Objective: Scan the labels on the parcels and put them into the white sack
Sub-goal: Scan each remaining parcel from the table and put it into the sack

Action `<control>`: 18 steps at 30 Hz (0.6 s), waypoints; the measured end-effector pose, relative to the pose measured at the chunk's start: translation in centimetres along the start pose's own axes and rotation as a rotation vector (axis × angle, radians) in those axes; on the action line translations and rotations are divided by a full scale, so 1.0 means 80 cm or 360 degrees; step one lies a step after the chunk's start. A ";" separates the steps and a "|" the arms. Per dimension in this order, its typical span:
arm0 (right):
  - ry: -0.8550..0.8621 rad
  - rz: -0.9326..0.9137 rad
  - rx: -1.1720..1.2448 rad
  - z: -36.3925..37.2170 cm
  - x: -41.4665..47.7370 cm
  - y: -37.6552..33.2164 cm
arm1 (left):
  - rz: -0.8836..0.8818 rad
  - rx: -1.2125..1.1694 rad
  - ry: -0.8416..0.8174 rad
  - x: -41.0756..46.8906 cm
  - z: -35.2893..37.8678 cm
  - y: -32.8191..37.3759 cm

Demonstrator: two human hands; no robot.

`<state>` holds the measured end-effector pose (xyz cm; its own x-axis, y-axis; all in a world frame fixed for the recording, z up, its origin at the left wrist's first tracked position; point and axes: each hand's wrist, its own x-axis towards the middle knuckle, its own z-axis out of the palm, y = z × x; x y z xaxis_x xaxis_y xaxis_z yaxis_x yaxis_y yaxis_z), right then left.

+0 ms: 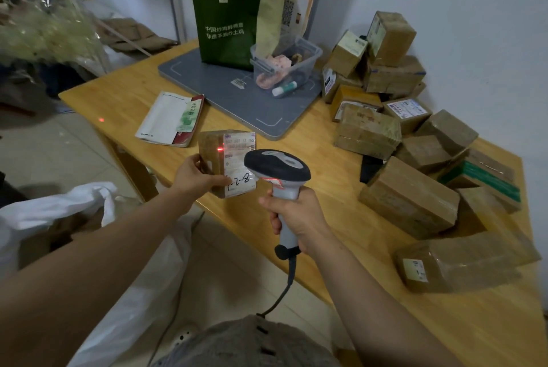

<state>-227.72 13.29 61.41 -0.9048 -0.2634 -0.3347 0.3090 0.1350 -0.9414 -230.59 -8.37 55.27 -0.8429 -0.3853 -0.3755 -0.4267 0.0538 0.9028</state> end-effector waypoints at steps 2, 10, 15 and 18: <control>-0.0020 -0.0018 0.0014 0.006 0.002 0.000 | -0.0035 -0.0052 -0.0004 -0.004 -0.003 -0.001; -0.0186 0.0117 0.0024 0.067 0.027 -0.012 | -0.0266 -0.0460 0.0323 -0.022 -0.073 -0.032; -0.0349 0.0217 -0.0036 0.121 0.037 -0.007 | -0.0545 -0.0729 0.0674 -0.038 -0.151 -0.076; -0.0422 0.0269 -0.0068 0.150 0.041 -0.002 | -0.0681 -0.0756 0.0894 -0.050 -0.189 -0.102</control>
<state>-227.22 0.95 60.00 -0.7320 -0.4729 -0.4905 0.4307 0.2367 -0.8709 -218.75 -21.19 52.56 -0.2991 -0.6911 -0.6580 -0.3830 -0.5446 0.7461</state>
